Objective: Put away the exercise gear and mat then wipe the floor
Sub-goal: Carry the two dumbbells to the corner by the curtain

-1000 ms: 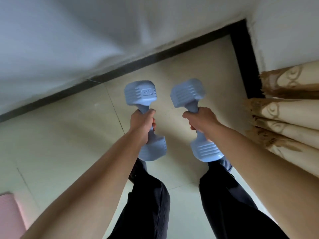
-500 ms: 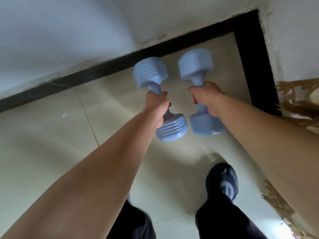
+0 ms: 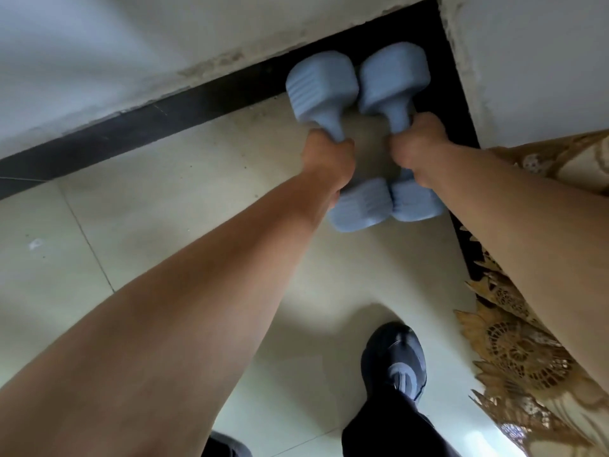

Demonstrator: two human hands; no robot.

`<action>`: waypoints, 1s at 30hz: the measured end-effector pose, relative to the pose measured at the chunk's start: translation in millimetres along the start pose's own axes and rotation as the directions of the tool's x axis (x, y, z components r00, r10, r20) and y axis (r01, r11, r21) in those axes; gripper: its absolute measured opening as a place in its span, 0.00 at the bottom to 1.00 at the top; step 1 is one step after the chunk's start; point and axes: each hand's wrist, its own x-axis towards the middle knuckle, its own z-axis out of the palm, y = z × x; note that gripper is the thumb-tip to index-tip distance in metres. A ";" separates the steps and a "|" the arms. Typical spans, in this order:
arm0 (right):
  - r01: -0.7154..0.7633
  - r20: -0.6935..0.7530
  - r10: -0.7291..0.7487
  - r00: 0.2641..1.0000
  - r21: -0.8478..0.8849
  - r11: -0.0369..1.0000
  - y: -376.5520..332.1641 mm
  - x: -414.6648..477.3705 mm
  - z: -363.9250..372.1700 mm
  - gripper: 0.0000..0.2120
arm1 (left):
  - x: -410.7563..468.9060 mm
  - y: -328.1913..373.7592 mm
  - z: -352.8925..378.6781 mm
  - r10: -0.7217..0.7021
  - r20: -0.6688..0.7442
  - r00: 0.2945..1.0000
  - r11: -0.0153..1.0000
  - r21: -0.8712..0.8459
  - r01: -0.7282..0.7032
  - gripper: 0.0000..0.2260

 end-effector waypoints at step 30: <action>0.250 0.182 -0.213 0.960 -0.216 0.944 -15.1 -24.9 -27.1 0.24 | -23.2 7.2 -13.1 -0.015 0.043 0.999 0.945 0.328 0.000 0.17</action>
